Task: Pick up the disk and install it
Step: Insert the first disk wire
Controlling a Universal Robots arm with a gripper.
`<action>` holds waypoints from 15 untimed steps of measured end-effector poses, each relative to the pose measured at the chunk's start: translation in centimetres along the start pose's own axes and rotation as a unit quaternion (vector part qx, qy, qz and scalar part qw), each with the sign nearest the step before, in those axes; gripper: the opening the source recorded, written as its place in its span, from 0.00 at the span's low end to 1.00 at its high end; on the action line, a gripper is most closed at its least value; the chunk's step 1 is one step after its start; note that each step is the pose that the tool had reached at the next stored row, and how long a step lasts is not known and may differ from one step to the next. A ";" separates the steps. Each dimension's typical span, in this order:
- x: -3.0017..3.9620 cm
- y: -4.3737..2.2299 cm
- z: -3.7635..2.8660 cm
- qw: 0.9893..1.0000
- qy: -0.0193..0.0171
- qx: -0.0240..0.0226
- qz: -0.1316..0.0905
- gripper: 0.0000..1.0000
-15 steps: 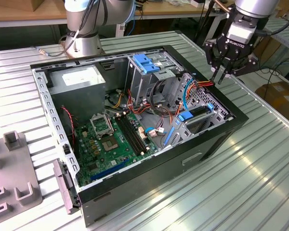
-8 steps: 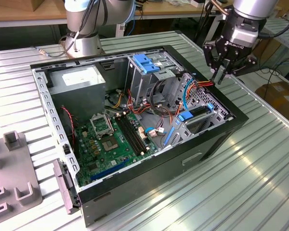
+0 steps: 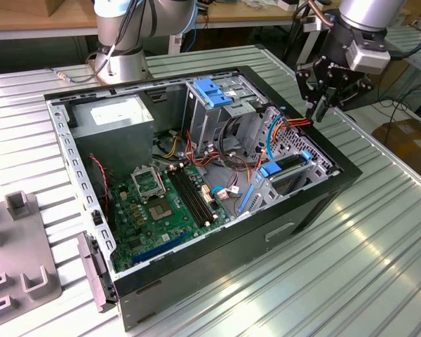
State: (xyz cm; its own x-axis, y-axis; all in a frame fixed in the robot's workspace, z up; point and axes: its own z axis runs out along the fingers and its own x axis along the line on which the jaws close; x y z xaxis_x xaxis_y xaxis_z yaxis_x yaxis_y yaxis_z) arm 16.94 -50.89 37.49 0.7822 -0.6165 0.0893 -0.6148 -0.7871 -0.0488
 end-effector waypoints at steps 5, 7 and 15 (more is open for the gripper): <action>-0.02 0.01 0.22 0.997 -0.004 0.007 -0.077 0.27; -0.03 0.02 0.30 0.995 -0.005 0.009 -0.097 0.27; -0.06 0.03 0.69 0.984 -0.008 0.016 -0.178 0.27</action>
State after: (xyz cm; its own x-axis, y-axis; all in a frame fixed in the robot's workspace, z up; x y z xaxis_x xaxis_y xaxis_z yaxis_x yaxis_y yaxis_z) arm 16.94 -50.89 36.80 0.9492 -0.3011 0.0910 -0.2977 -0.9534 -0.0488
